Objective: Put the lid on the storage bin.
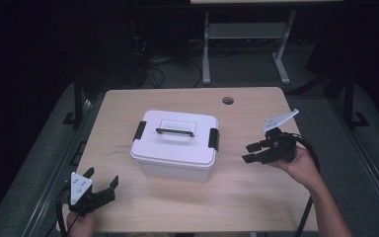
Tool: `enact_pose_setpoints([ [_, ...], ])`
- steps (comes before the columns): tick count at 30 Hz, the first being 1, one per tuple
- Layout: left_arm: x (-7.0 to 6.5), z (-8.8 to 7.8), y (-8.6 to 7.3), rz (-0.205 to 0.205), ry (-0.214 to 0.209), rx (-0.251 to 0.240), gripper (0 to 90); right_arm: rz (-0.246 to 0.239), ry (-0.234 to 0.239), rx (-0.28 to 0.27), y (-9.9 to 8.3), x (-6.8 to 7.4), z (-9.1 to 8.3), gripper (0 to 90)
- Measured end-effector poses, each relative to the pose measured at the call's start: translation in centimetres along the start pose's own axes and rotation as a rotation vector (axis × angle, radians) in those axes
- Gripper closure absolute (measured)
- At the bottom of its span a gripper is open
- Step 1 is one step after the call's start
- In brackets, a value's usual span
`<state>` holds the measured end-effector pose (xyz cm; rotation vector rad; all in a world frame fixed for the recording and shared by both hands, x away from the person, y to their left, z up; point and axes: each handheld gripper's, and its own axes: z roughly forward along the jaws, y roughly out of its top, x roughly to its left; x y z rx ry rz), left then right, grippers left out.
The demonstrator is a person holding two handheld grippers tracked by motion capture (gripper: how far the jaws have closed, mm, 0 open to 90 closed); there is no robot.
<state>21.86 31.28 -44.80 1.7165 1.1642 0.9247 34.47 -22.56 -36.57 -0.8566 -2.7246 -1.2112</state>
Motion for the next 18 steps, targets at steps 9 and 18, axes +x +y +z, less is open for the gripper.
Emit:
enact_pose_setpoints([
  [9,-0.1,0.0,0.0,0.006,-0.001,0.002,13.0,0.023,0.0,-0.007,-1.6,-0.1,0.0,48.5],
  [18,-0.2,0.0,0.1,0.011,-0.002,-0.004,13.0,0.046,-0.003,-0.008,-3.2,-0.1,0.1,48.1],
])
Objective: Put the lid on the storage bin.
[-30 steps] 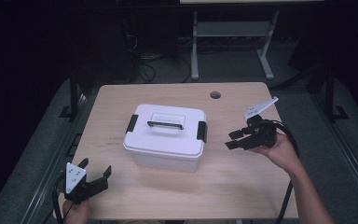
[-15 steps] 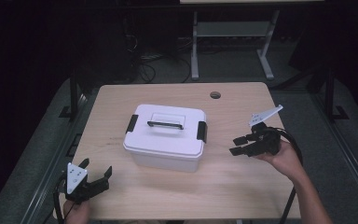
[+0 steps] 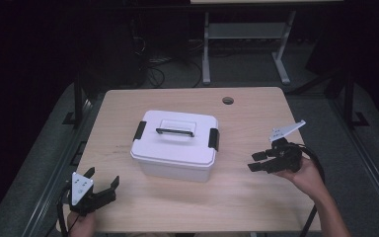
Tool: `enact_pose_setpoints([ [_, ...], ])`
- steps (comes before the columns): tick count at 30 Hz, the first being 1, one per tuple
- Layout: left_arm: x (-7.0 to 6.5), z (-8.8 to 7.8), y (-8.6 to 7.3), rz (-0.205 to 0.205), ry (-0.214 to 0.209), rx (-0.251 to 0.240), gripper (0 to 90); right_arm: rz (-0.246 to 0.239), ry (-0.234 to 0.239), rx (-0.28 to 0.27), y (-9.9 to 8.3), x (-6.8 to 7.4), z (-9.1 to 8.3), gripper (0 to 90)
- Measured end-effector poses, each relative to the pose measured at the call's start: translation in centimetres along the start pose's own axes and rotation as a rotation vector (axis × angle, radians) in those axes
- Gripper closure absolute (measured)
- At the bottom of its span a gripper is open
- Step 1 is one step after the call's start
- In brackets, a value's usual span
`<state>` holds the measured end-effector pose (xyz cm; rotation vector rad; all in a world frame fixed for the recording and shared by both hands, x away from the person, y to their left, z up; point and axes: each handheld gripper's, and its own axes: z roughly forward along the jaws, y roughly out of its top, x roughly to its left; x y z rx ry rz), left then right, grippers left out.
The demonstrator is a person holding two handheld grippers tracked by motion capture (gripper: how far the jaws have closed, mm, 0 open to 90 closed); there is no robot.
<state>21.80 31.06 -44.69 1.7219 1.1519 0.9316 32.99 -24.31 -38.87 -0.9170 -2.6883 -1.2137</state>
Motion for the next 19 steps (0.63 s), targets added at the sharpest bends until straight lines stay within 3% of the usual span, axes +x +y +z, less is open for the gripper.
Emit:
enact_pose_setpoints([
  [19,-0.1,-0.2,0.0,0.01,-0.002,0.002,13.0,0.051,-0.004,-0.009,-3.3,-0.3,-0.2,46.4],
])
